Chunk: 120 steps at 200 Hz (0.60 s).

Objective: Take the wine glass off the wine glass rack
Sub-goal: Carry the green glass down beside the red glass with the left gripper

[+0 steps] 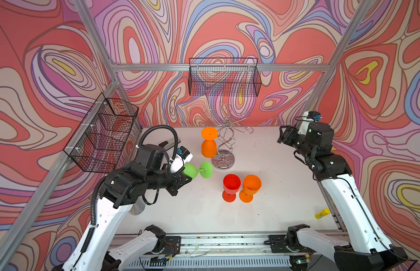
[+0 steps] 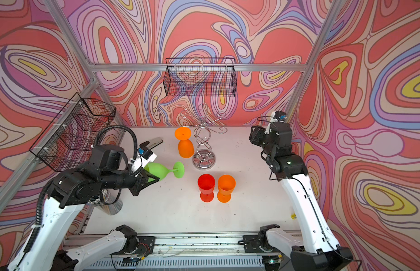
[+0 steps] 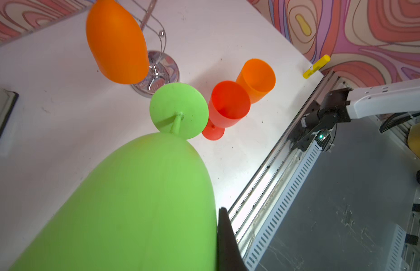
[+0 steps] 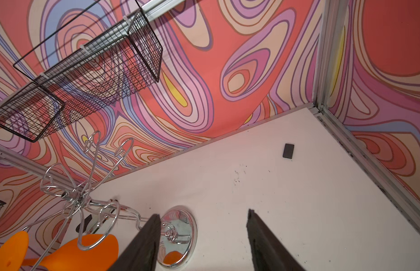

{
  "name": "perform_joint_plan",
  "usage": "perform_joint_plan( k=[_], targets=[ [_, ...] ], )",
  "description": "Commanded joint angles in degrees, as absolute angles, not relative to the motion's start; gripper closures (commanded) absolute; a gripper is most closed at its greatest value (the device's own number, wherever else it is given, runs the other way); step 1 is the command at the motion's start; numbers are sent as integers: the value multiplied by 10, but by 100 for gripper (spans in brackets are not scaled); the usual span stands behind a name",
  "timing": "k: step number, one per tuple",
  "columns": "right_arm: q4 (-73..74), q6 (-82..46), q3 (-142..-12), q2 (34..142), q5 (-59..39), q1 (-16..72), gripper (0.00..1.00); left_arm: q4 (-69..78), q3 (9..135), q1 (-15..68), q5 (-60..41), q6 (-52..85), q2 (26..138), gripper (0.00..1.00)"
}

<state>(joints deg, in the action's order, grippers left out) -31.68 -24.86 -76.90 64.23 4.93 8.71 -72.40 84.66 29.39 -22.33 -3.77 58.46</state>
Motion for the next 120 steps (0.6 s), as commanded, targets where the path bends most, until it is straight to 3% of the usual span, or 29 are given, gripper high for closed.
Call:
perform_joint_plan(
  k=[1,120],
  targets=[
    [-316,-245,-760,640,61,89,38,-771,819,347,-146,-55,624,100],
    [-317,-239,-742,648,67,89,39,-688,808,471,-52,-3,846,100]
  ],
)
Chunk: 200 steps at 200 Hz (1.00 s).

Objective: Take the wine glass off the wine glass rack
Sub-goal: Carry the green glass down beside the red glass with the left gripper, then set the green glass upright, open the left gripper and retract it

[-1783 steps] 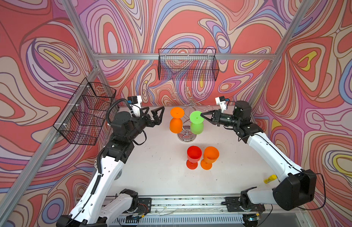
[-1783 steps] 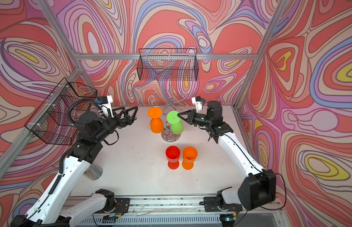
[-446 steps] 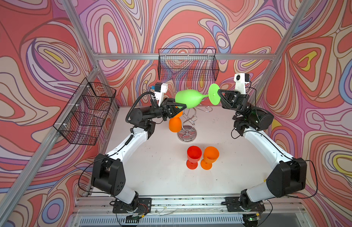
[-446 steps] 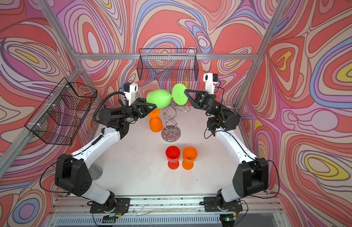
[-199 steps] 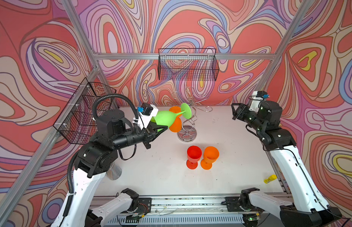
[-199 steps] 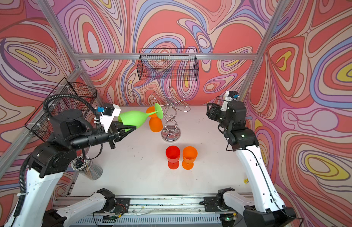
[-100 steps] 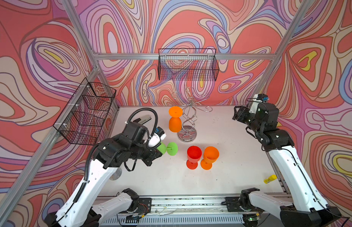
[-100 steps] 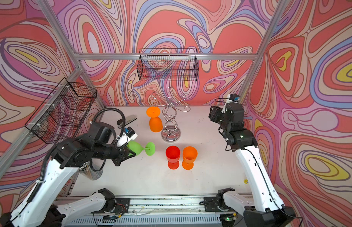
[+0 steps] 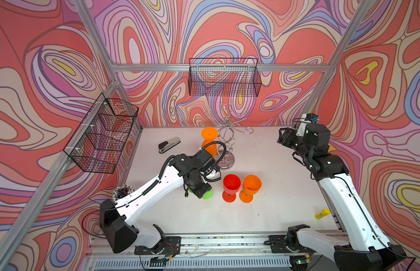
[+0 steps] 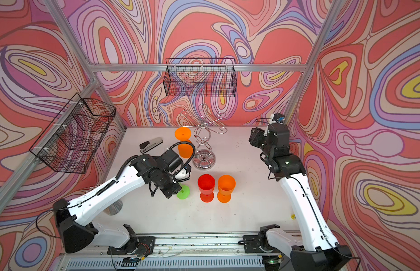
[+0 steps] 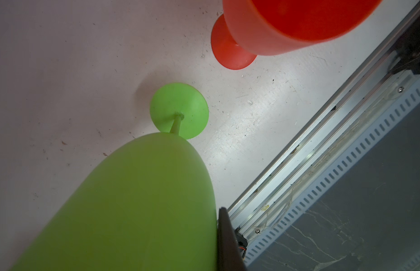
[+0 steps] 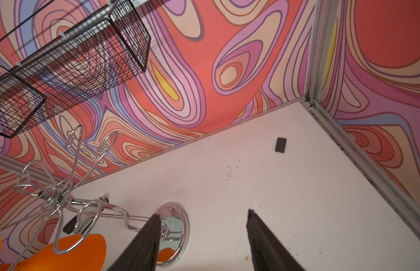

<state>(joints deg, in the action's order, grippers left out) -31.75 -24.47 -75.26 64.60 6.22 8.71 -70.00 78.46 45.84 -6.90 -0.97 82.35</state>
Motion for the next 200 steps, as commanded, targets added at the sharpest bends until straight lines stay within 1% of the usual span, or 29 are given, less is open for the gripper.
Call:
perform_joint_plan(
  k=[1,30,134,200],
  targets=[
    [-317,-239,-742,648,67,89,39,-688,809,472,-52,-3,847,100],
    [-319,-238,-739,648,67,89,39,-690,825,478,-35,-3,881,100],
    [-318,-234,-735,647,70,89,39,-692,856,480,-49,-16,941,100],
    [-319,-231,-738,650,69,89,39,-705,870,479,-51,-21,964,93]
  ],
)
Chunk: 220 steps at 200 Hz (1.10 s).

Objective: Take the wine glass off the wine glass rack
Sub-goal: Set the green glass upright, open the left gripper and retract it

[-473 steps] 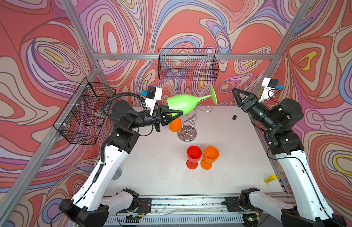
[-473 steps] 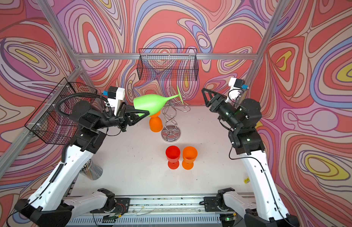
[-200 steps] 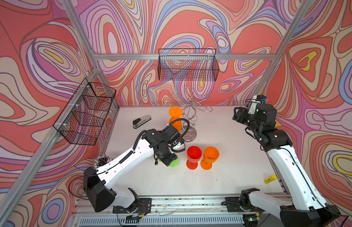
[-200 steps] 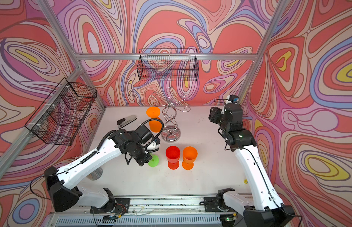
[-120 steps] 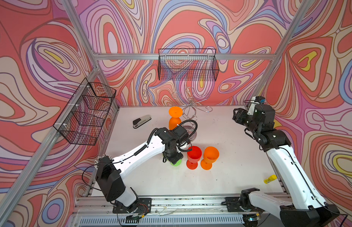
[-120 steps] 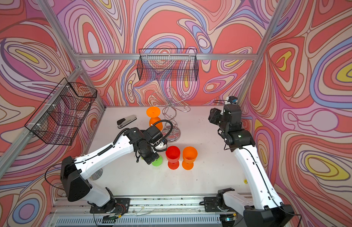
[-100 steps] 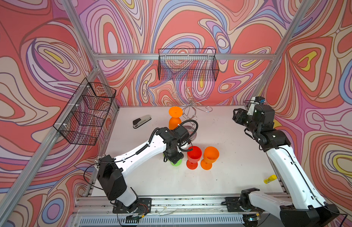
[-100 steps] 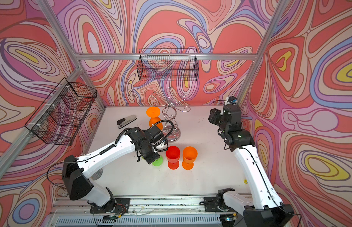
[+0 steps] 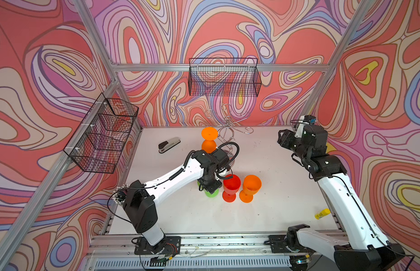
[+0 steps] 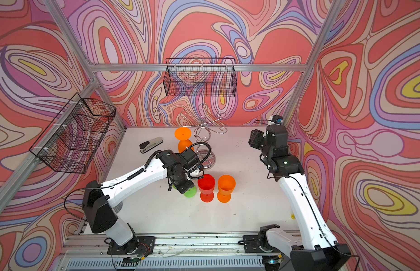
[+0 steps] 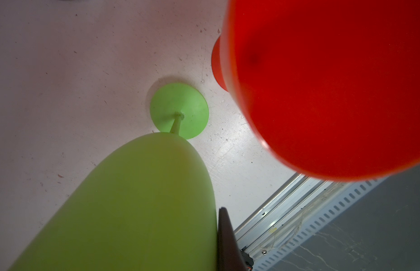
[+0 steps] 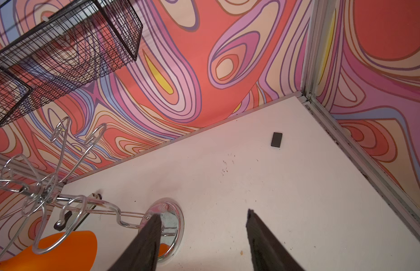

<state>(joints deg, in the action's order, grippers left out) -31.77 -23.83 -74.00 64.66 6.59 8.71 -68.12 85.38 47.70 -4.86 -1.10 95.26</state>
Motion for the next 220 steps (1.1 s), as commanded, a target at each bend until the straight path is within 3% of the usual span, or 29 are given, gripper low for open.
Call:
perform_joint_plan(
  k=[1,60,103,142,184,220],
  targets=[
    [-318,-230,-738,650,69,89,39,-705,870,479,-50,-21,965,93],
    [-317,-230,-734,650,68,89,39,-718,879,481,-50,-22,975,80],
    [-316,-233,-728,649,66,89,39,-717,884,481,-62,-24,957,45],
    [-316,-229,-728,648,69,89,39,-728,895,481,-71,-19,904,25],
    [-316,-228,-728,646,71,88,39,-721,929,481,-55,0,794,20],
    [-312,-233,-725,647,63,88,39,-603,938,442,-64,82,659,24]
  ],
)
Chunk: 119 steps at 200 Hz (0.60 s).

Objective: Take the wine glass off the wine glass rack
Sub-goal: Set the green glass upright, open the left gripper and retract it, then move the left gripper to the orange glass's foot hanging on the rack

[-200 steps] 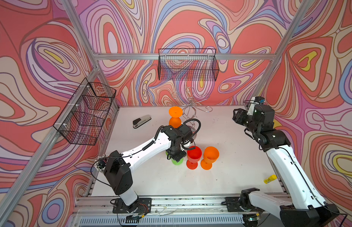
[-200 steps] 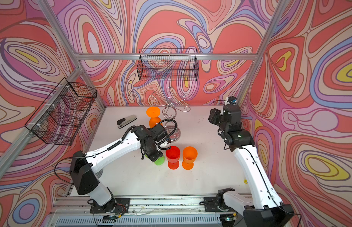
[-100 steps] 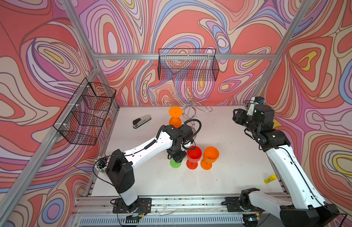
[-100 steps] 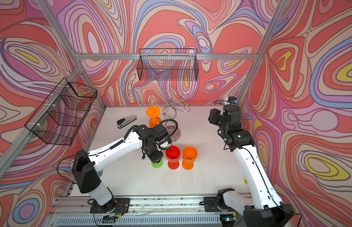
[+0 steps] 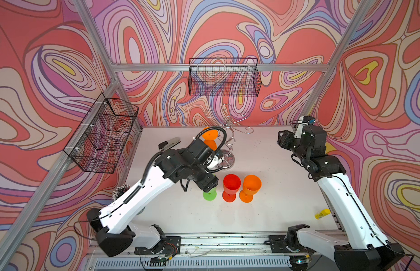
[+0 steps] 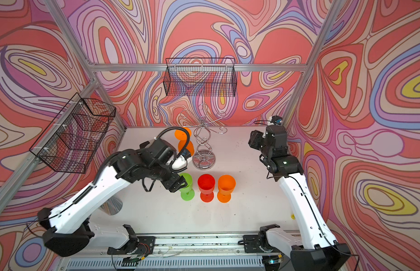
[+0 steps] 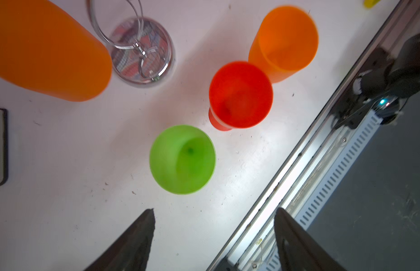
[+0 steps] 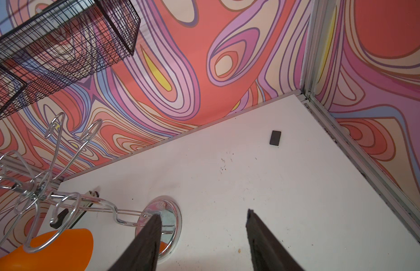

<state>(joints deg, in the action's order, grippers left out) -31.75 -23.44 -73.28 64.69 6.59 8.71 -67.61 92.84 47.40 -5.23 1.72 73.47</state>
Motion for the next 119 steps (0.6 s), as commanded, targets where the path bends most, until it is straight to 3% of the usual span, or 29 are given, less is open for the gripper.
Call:
perform_joint_plan(
  k=[1,39,83,101,119],
  targets=[
    [-312,-233,-725,647,63,88,39,-599,938,439,-68,83,655,24],
    [-306,-241,-722,649,49,88,39,-406,846,279,-217,210,544,22],
    [-312,-239,-721,637,54,88,39,-162,739,112,-445,466,555,28],
    [-317,-236,-721,631,59,88,39,6,670,76,-495,601,576,32],
    [-322,-232,-722,627,65,88,39,24,654,71,-496,622,600,33]
  ],
)
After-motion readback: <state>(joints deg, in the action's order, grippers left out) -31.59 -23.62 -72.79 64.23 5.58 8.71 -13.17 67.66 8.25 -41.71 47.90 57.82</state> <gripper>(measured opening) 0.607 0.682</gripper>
